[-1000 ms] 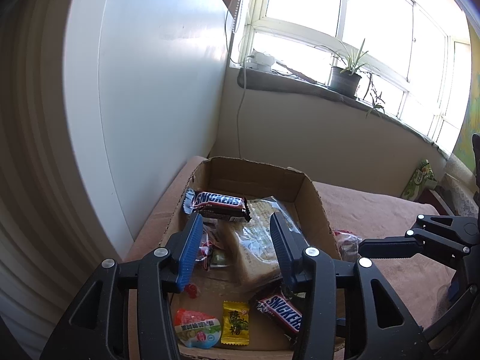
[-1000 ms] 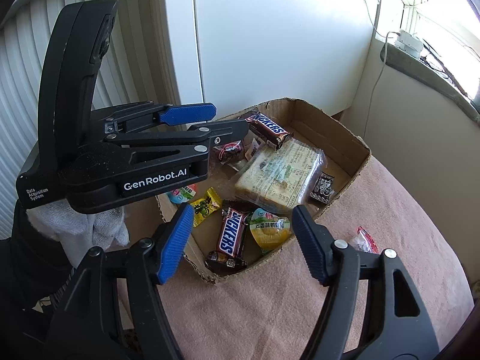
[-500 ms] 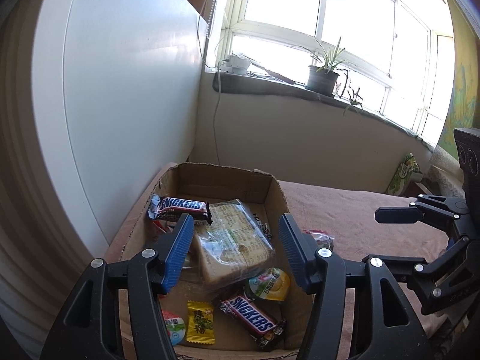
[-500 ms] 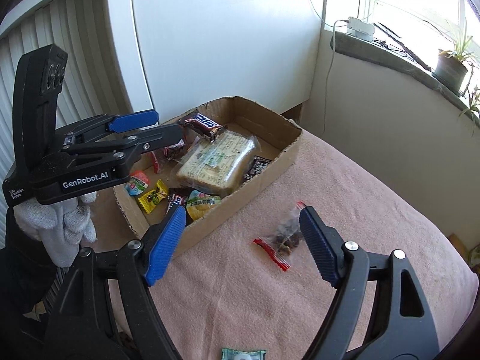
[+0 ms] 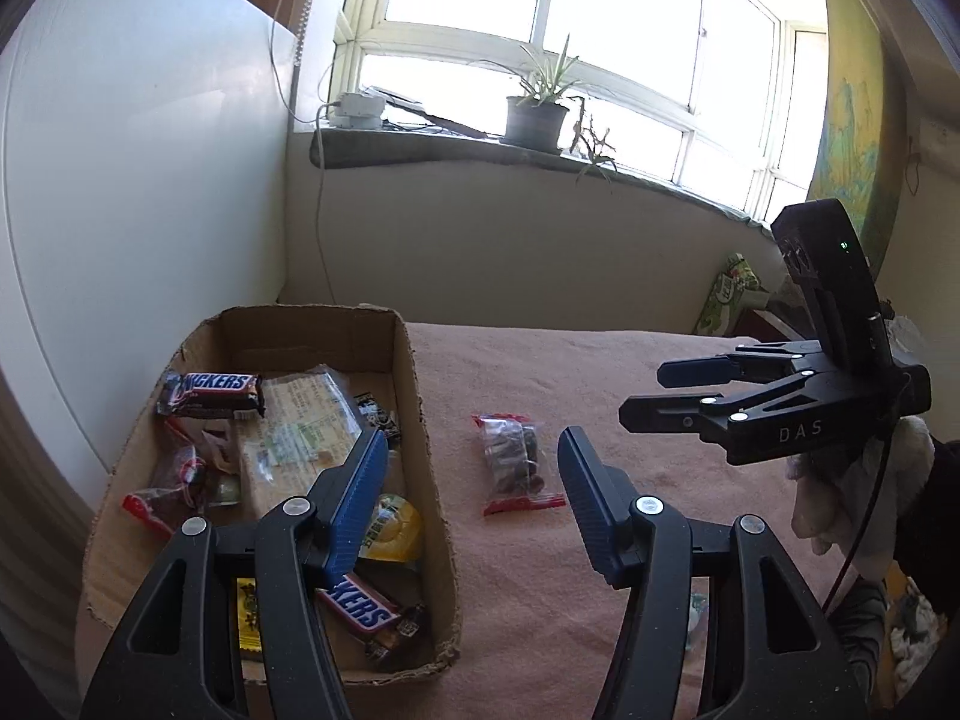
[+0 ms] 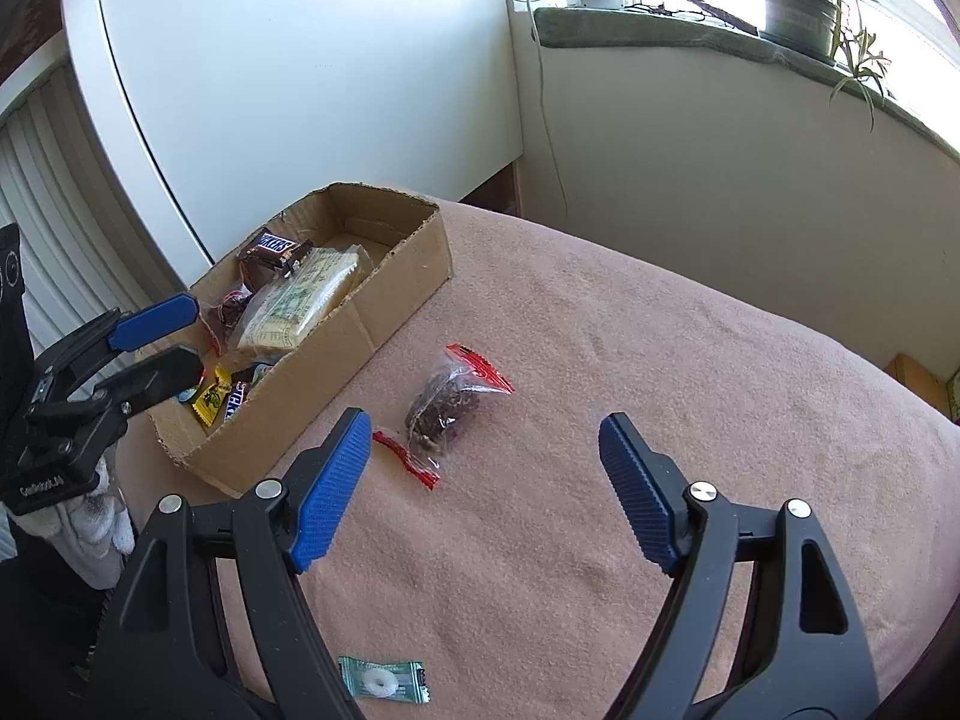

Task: Organize snacks
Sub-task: 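Withdraw both grippers and reach toward the dried-fruit bag and green mint packet, then grasp the dried-fruit bag with the right gripper while the left grasps the green mint packet, then carry the dried-fruit bag and green mint packet over the cardboard box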

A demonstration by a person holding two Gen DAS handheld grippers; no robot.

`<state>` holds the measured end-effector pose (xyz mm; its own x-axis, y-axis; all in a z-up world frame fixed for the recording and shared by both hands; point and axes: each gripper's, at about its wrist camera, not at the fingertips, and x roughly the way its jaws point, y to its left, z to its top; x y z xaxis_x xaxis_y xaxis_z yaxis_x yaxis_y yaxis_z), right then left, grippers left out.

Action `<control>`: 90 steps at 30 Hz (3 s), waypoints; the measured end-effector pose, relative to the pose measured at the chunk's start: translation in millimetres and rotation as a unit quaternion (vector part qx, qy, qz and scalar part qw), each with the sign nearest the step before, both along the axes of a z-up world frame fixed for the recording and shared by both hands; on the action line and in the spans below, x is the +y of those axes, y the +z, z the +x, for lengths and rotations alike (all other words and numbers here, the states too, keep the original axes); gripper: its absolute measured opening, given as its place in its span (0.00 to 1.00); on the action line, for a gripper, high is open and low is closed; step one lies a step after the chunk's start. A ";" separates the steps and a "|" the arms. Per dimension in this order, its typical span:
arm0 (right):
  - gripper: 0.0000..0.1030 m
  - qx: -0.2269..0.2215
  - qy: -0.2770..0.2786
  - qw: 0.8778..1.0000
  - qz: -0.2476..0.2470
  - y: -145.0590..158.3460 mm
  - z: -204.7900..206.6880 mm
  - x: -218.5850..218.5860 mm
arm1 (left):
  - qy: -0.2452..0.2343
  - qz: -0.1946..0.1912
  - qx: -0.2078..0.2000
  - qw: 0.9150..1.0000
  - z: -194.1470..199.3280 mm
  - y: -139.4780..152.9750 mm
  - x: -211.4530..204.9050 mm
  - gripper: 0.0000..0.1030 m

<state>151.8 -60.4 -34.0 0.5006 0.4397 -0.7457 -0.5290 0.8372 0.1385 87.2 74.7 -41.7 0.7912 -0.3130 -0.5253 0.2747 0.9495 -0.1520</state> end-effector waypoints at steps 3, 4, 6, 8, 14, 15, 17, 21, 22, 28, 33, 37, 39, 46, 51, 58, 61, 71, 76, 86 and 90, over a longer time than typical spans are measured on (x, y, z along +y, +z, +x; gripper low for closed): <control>0.78 0.018 -0.005 1.000 0.007 -7.0 2.9 -4.0 | -0.047 -0.001 0.018 0.999 -7.3 -10.6 -19.1 0.55; 0.78 0.021 -0.006 1.000 0.009 -8.3 3.9 -4.9 | -0.066 -0.013 0.032 0.997 -8.2 -15.0 -23.9 0.53; 0.78 0.031 -0.009 0.999 0.016 -12.2 6.6 -4.7 | -0.100 -0.035 0.063 0.992 -9.6 -24.4 -33.5 0.48; 0.78 0.044 -0.011 0.999 0.023 -17.1 11.6 -2.6 | -0.122 -0.030 0.078 0.989 -12.5 -31.5 -45.6 0.45; 0.78 0.064 -0.005 0.998 0.020 -24.9 17.1 11.2 | -0.178 0.030 0.093 0.979 -31.8 -51.2 -84.3 0.39; 0.78 0.065 -0.003 0.998 0.018 -26.3 17.8 14.7 | -0.185 0.042 0.094 0.977 -35.0 -54.8 -89.1 0.37; 0.78 0.070 0.001 0.997 0.016 -28.7 19.2 20.5 | -0.194 0.059 0.095 0.975 -39.2 -59.6 -98.4 0.37; 0.78 0.083 0.010 0.996 0.014 -35.6 24.2 34.3 | -0.200 0.089 0.092 0.971 -43.1 -67.1 -112.4 0.37; 0.78 0.086 0.012 0.996 0.012 -38.1 25.9 38.4 | -0.199 0.093 0.092 0.971 -42.9 -68.5 -114.1 0.36; 0.73 0.099 0.018 0.995 -0.007 -51.6 36.2 58.5 | -0.189 0.113 0.089 0.971 -42.3 -74.5 -120.8 0.24; 0.72 0.109 0.015 0.994 -0.023 -64.4 46.9 70.5 | -0.180 0.118 0.085 0.973 -40.9 -74.7 -120.6 0.22; 0.66 0.118 0.015 0.992 -0.035 -75.2 54.0 76.3 | -0.173 0.108 0.091 0.975 -32.7 -76.3 -115.9 0.21; 0.65 0.112 0.015 0.993 -0.044 -78.8 55.2 79.6 | -0.170 0.101 0.095 0.976 -30.1 -75.4 -114.7 0.21; 0.44 0.097 0.012 0.994 -0.056 -81.0 56.5 84.2 | -0.166 0.086 0.103 0.977 -18.9 -70.6 -107.1 0.20; 0.39 0.096 0.007 0.994 -0.043 -79.6 57.2 72.0 | -0.159 0.079 0.104 0.979 -17.3 -70.5 -94.3 0.20; 0.38 0.084 -0.008 0.996 -0.028 -71.6 48.0 45.6 | -0.146 0.067 0.100 0.982 -15.3 -66.5 -80.0 0.20; 0.38 0.075 -0.017 0.997 -0.023 -67.1 44.9 34.3 | -0.141 0.066 0.094 0.983 -18.0 -65.3 -81.2 0.20; 0.38 0.050 -0.037 0.998 0.000 -41.7 41.8 2.2 | -0.093 0.031 0.061 0.993 -6.2 -39.3 -50.5 0.20; 0.38 0.038 -0.034 0.999 0.009 -28.6 42.7 4.5 | -0.054 0.010 0.042 0.998 4.9 -23.1 -23.6 0.20; 0.38 0.020 -0.010 1.000 0.022 -8.0 52.0 32.0 | 0.033 0.000 0.016 0.999 27.4 -2.7 25.4 0.20; 0.38 0.015 0.003 0.999 0.028 -1.6 57.0 48.5 | 0.062 0.008 0.009 0.998 36.6 3.3 40.3 0.20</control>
<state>208.8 -11.9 -35.5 0.4752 0.4845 -0.7345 -0.5287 0.8244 0.2018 123.8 115.0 -38.4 0.8143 -0.2040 -0.5434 0.1520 0.9785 -0.1396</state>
